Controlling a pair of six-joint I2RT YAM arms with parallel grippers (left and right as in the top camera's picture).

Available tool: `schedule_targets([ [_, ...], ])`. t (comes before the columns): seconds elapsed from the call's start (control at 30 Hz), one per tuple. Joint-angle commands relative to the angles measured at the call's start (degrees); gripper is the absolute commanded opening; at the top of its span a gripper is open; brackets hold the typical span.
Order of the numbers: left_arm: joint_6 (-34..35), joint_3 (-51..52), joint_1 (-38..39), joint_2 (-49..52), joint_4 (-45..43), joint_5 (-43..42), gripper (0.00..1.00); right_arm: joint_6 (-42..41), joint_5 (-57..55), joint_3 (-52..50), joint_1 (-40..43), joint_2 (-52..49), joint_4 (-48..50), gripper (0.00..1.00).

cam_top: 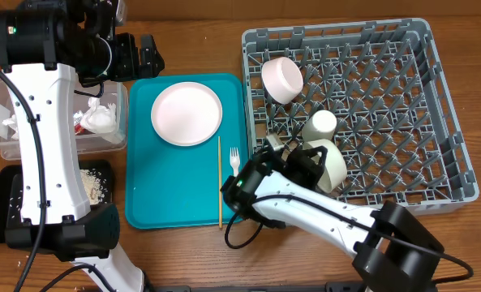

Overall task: Sort waste into correct bins and load items into the dishwasher
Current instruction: 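Lower the white bowl into the front of the rack with the right gripper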

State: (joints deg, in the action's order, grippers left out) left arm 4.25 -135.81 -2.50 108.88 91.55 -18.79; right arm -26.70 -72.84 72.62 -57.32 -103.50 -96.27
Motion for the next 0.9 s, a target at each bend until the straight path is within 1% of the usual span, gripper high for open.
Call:
schedule_targets([
  [0.0,-1.07,-0.79,-0.13,-0.39,-0.09,0.37,1.0,0.15,3.13,-0.35,-0.85,-0.2,0.55,0.04],
  [0.07,-1.07,-0.79,-0.13,-0.39,-0.09,0.37,1.0,0.15,5.25,-0.35,-0.85,-0.2,1.03,0.04],
  [0.1,-1.07,-0.79,-0.13,-0.39,-0.09,0.37,1.0,0.15,6.23,-0.35,-0.85,-0.2,1.53,0.06],
  [0.17,-1.07,-0.79,-0.13,-0.39,-0.09,0.37,1.0,0.15,6.58,-0.35,-0.85,-0.2,2.38,0.17],
  [0.3,-1.07,-0.79,-0.13,-0.39,-0.09,0.37,1.0,0.17,6.49,-0.33,-0.85,-0.2,2.95,0.26],
  [0.33,-1.07,-0.79,-0.13,-0.39,-0.09,0.37,1.0,0.17,6.49,-0.33,-0.85,-0.2,2.97,0.3],
  [0.37,-1.07,-0.79,-0.13,-0.39,-0.09,0.37,1.0,0.17,6.49,-0.33,-0.85,-0.2,2.95,0.42],
  [0.4,-1.07,-0.79,-0.13,-0.39,-0.09,0.37,1.0,0.17,6.49,-0.33,-0.85,-0.2,2.95,0.61],
  [0.47,-1.07,-0.79,-0.13,-0.39,-0.09,0.37,1.0,0.17,6.47,-0.28,-0.85,-0.17,2.93,0.83],
  [0.5,-1.07,-0.79,-0.13,-0.39,-0.09,0.37,1.0,0.17,6.45,-0.22,-0.85,-0.17,2.93,0.89],
  [0.57,-1.07,-0.79,-0.13,-0.39,-0.09,0.37,1.0,0.17,6.03,-0.15,-0.85,-0.13,2.91,0.99],
  [0.73,-1.07,-0.79,-0.13,-0.39,-0.09,0.37,1.0,0.15,5.64,0.72,-0.85,-0.13,2.95,1.0],
  [0.87,-1.07,-0.79,-0.13,-0.39,-0.09,0.35,1.0,0.15,6.8,4.17,-0.85,-0.13,2.91,1.0],
])
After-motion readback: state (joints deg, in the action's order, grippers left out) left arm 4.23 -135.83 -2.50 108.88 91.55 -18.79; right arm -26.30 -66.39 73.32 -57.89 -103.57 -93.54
